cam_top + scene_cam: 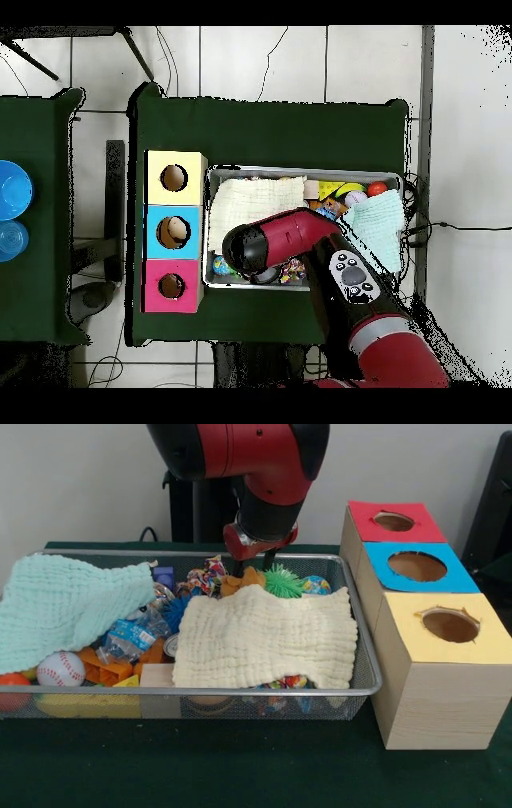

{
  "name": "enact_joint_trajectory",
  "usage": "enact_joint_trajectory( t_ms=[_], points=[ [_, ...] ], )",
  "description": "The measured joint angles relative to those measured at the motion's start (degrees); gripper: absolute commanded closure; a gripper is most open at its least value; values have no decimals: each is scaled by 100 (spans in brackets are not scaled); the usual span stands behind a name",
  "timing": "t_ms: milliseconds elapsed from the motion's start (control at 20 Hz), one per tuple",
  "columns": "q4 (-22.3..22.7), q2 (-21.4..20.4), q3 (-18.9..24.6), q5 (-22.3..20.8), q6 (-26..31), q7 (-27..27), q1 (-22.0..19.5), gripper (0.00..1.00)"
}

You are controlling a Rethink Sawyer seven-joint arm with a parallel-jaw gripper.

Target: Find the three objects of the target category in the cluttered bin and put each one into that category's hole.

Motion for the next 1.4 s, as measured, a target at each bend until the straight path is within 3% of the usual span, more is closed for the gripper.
enact_joint_trajectory(
  t_ms=[450, 1400],
  points=[
    [2, 98, 0, 0, -407, 0, 1, 0],
    [-2, 104, -162, -197, -423, 0, 202, 0]
  ],
)
